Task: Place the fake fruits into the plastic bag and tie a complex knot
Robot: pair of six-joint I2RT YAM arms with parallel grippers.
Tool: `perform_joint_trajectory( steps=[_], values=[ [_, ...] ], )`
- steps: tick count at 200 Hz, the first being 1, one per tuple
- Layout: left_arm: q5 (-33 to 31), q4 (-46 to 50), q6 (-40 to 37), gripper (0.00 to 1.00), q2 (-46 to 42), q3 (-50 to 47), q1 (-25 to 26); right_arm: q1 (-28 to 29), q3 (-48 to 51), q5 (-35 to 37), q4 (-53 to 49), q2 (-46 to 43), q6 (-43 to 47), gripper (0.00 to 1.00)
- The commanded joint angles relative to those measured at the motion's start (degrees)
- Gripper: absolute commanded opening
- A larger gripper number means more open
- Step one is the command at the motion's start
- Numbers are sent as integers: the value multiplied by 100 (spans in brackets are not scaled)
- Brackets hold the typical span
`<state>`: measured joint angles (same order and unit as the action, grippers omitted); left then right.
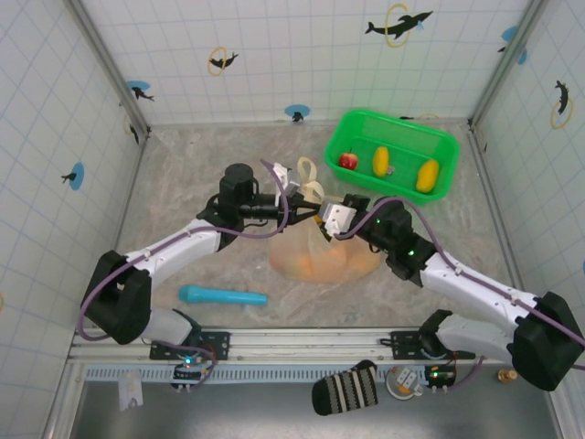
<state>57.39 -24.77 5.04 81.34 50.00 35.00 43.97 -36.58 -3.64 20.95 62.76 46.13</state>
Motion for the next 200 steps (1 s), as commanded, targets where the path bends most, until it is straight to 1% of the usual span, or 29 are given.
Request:
perform_joint_trajectory(
  steps=[1,19,36,41,50,65,72,82,86,93,103,111,127,143,160,175,186,200],
  values=[
    [-52,-247,184,14,-120,77,33,72,-275,158,187,60,-9,0],
    [55,-385,203,12,-143,20,34,71,-289,121,117,77,-58,0],
    [36,-446,-12,13,-219,-118,42,70,-279,151,111,39,-84,0],
    [13,-479,-78,16,-251,-166,42,65,-284,156,99,22,-108,0],
    [-8,-506,-186,25,-317,-232,41,0,-304,33,25,-32,-162,0],
    [50,-501,-342,35,-386,-292,42,-283,-395,-660,-289,-145,-336,0],
    [104,-497,-427,37,-412,-321,40,-427,-492,-1019,-522,-191,-418,0],
    [157,-495,-554,41,-447,-365,42,-722,-689,-1750,-903,-228,-619,0],
    [175,-500,-595,41,-464,-383,42,-878,-783,-2263,-1049,-211,-739,0],
    [185,-500,-666,43,-491,-404,41,-1107,-962,-2838,-1279,-170,-935,0],
    [186,-497,-758,45,-512,-403,42,-1311,-1232,-3428,-1601,-77,-1104,0],
    [215,-506,-801,46,-514,-403,46,-1449,-1475,-3882,-2055,60,-1162,0],
    [285,-533,-820,49,-473,-355,42,-1522,-1939,-4331,-2780,370,-1120,0],
    [309,-561,-813,50,-460,-329,55,-1514,-2194,-4683,-3193,624,-1142,0],
    [251,-564,-900,49,-509,-367,70,-1458,-2287,-4745,-3353,768,-1174,0],
    [171,-561,-930,49,-532,-399,72,-1349,-2199,-4482,-3272,720,-1160,0],
    [99,-563,-914,48,-538,-411,76,-1218,-1951,-3951,-2899,537,-1183,0],
    [-37,-563,-875,48,-566,-412,71,-978,-1302,-2926,-2009,105,-1165,0]
  ],
)
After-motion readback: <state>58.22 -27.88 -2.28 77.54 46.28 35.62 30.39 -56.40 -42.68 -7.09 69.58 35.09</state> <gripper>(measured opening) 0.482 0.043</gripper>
